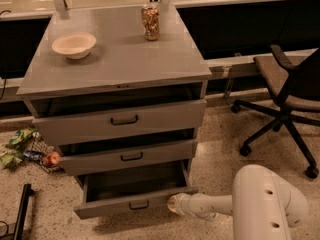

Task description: Close bottom drawer

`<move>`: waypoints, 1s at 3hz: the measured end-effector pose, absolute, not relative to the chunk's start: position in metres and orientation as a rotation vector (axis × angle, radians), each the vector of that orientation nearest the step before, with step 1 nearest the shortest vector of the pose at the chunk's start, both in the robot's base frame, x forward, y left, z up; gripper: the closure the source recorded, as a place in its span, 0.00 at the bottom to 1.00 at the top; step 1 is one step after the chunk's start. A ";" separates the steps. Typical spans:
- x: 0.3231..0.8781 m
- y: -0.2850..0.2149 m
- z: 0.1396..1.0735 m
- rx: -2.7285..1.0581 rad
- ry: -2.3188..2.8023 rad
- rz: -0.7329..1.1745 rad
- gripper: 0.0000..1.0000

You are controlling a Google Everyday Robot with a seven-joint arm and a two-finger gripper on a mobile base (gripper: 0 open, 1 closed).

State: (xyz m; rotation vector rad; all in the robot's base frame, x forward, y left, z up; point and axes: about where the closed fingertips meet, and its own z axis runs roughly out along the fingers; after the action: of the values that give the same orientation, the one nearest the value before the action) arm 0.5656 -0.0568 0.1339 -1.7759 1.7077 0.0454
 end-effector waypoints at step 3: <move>0.641 -0.075 0.117 -1.806 1.629 -0.012 1.00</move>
Offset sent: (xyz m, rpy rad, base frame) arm 0.0920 -0.0308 -0.0145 -0.0243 -0.0898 0.0256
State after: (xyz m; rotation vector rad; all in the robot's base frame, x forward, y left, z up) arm 0.6413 -0.0751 0.1173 -1.8060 1.6286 -0.0119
